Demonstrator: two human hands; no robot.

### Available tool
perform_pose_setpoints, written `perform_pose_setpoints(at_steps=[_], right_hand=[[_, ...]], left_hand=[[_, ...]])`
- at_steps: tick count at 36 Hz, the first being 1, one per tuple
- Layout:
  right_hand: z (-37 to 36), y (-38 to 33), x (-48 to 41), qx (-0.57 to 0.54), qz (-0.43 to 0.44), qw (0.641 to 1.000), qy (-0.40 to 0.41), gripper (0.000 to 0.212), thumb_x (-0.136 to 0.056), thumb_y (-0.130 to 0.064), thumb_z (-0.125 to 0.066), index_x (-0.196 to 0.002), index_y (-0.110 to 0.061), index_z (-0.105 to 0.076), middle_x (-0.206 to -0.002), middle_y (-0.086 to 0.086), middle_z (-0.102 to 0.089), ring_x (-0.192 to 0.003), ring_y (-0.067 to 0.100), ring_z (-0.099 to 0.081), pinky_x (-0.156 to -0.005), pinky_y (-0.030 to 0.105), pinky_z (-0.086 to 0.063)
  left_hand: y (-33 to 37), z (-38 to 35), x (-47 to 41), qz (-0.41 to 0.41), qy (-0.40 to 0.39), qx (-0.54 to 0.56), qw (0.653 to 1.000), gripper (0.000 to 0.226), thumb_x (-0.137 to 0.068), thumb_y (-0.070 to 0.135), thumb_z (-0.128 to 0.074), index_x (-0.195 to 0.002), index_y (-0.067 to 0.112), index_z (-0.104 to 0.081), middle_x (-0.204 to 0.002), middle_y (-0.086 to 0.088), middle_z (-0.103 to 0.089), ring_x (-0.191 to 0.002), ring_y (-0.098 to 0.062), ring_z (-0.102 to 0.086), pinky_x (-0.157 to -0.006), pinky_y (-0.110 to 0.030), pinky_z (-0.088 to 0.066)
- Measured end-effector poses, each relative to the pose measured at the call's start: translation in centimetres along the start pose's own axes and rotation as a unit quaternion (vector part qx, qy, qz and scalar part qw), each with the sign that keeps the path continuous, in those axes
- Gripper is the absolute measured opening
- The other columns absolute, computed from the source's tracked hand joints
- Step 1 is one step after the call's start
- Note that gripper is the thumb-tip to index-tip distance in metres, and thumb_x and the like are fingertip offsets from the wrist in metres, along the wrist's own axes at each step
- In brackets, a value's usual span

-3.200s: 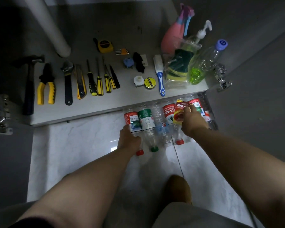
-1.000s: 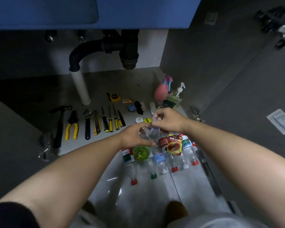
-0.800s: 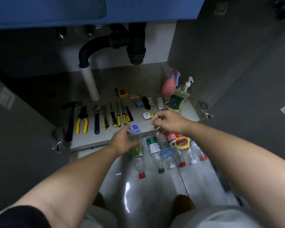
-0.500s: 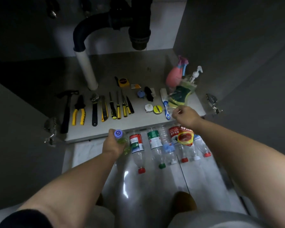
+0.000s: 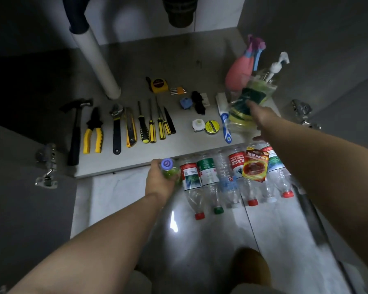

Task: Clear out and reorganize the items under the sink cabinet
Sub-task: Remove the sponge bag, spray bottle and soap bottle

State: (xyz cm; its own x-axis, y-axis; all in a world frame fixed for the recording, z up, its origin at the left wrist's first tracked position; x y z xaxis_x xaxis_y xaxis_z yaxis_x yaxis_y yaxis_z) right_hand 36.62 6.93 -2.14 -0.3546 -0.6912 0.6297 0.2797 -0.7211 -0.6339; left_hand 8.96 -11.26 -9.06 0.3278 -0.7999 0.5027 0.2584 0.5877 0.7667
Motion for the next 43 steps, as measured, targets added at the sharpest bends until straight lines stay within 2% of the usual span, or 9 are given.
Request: perform_pose_setpoints(at_steps=[10,14,17,21,25,27,31,37,43], right_hand=[[-1.6,2.1,-2.5,-0.149,0.000,0.989,0.020,0.063,-0.073,-0.052,-0.081,-0.116,-0.012,-0.058,-0.102,0.009,-0.068,-0.086,0.029,-0.073,-0.083,0.046,-0.062],[-1.5,2.2,-1.1,-0.227,-0.002,0.974,0.009,0.040,-0.075,-0.033,-0.084,-0.086,-0.019,-0.048,-0.092,0.009,-0.067,-0.061,0.019,-0.074,-0.053,0.032,-0.060],[-1.0,2.0,0.1,-0.240,0.010,0.971,0.003,0.040,-0.076,-0.029,-0.083,-0.097,-0.014,-0.052,-0.095,0.010,-0.067,-0.074,0.024,-0.074,-0.053,0.035,-0.061],[0.6,2.1,1.8,-0.243,0.009,0.970,-0.028,0.059,-0.076,-0.026,-0.082,-0.124,-0.006,-0.054,-0.102,0.015,-0.072,-0.073,0.027,-0.076,-0.056,0.034,-0.060],[3.0,2.5,4.2,-0.222,0.006,0.971,-0.083,0.058,-0.079,-0.029,-0.079,-0.128,-0.005,-0.058,-0.095,0.011,-0.074,-0.053,0.019,-0.070,-0.045,0.025,-0.052],[4.3,2.7,5.8,-0.223,-0.007,0.964,-0.147,0.054,-0.081,-0.026,-0.078,-0.127,-0.005,-0.059,-0.098,0.014,-0.077,-0.066,0.026,-0.074,-0.053,0.030,-0.057],[6.5,3.0,9.8,-0.245,-0.025,0.925,-0.290,0.056,-0.072,-0.018,-0.083,-0.122,-0.008,-0.059,-0.114,0.018,-0.074,-0.101,0.033,-0.073,-0.075,0.042,-0.061],[8.8,3.2,15.9,-0.198,-0.026,0.897,-0.395,0.062,-0.068,-0.020,-0.086,-0.123,-0.014,-0.059,-0.132,0.018,-0.065,-0.121,0.043,-0.062,-0.097,0.048,-0.056],[9.0,3.0,20.6,-0.173,-0.002,0.878,-0.446,0.054,-0.078,-0.014,-0.067,-0.132,-0.016,-0.059,-0.137,0.017,-0.060,-0.130,0.038,-0.054,-0.113,0.058,-0.038]], left_hand=[[-0.4,0.0,-0.3,-0.002,-0.008,-0.002,1.000,0.047,-0.085,0.014,-0.080,-0.117,0.028,-0.048,-0.113,0.004,-0.064,-0.099,-0.009,-0.062,-0.086,-0.024,-0.047],[-0.7,0.1,-0.1,0.006,-0.017,0.005,1.000,0.052,-0.084,0.012,-0.081,-0.123,0.028,-0.049,-0.111,0.009,-0.064,-0.102,-0.009,-0.063,-0.093,-0.029,-0.051],[-0.5,0.1,0.3,0.029,-0.021,0.018,0.999,0.059,-0.082,0.005,-0.081,-0.124,0.029,-0.047,-0.108,0.014,-0.062,-0.105,-0.013,-0.062,-0.093,-0.028,-0.051],[0.1,0.2,1.2,0.095,-0.010,-0.042,0.995,0.076,-0.083,0.011,-0.081,-0.143,0.011,-0.035,-0.125,-0.014,-0.059,-0.114,-0.031,-0.061,-0.099,-0.044,-0.054],[0.7,0.5,3.5,0.212,-0.050,-0.098,0.971,0.048,-0.090,0.017,-0.074,-0.127,0.003,-0.046,-0.123,-0.021,-0.059,-0.108,-0.037,-0.062,-0.090,-0.050,-0.059],[1.0,0.3,4.8,0.221,-0.136,-0.112,0.959,0.036,-0.091,0.020,-0.072,-0.119,0.005,-0.056,-0.117,-0.018,-0.064,-0.102,-0.032,-0.064,-0.089,-0.046,-0.060],[4.0,-0.8,7.7,0.204,-0.286,-0.036,0.935,0.039,-0.095,0.036,-0.068,-0.123,0.008,-0.064,-0.103,-0.009,-0.073,-0.077,-0.020,-0.068,-0.061,-0.029,-0.056],[12.2,-2.1,10.5,0.078,-0.326,0.157,0.929,0.071,-0.081,0.076,-0.058,-0.133,0.027,-0.060,-0.128,-0.006,-0.068,-0.117,-0.023,-0.066,-0.101,-0.043,-0.054],[17.7,0.0,14.1,0.005,-0.394,0.267,0.879,0.058,-0.094,0.058,-0.063,-0.141,0.027,-0.051,-0.131,-0.011,-0.069,-0.118,-0.034,-0.068,-0.098,-0.057,-0.054]])
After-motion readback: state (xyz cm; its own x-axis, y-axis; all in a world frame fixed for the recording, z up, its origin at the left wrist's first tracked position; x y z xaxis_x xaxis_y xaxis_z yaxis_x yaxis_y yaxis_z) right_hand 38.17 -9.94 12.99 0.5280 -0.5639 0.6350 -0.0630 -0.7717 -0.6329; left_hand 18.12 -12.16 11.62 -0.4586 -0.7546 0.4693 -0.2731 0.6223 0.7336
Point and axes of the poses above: each hand's wrist, its own x-axis away from the middle knuckle, its own z-axis out of the back of the hand, y = z × x, the point moved 2 cm from there along -x, towards the middle knuckle
